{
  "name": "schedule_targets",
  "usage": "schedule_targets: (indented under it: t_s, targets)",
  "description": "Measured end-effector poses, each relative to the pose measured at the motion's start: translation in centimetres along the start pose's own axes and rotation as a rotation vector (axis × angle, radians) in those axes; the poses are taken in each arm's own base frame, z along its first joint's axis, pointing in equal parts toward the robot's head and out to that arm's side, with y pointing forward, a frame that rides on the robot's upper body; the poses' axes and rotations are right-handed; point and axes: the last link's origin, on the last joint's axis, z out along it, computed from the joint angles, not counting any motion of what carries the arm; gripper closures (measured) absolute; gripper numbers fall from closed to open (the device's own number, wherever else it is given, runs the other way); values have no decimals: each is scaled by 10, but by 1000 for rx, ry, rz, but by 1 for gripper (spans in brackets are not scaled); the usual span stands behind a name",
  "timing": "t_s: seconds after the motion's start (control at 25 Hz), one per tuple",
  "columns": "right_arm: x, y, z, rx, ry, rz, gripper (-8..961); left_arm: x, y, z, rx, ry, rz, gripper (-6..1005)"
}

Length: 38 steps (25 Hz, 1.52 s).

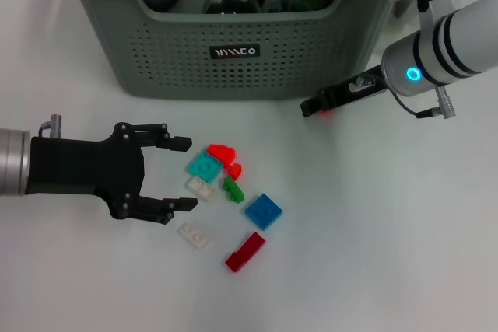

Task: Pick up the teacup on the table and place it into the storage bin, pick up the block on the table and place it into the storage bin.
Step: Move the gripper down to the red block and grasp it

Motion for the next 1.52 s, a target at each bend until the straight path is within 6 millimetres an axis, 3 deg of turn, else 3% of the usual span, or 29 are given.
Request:
schedule_targets:
  t_s: [0.48,1.52]
  targets:
    - [0,0,0,-3,9,-9,503,0,0,0,0,1,0,167]
    - [0,-4,3,18,-10,-4,510,0,0,0,2,2,1,167]
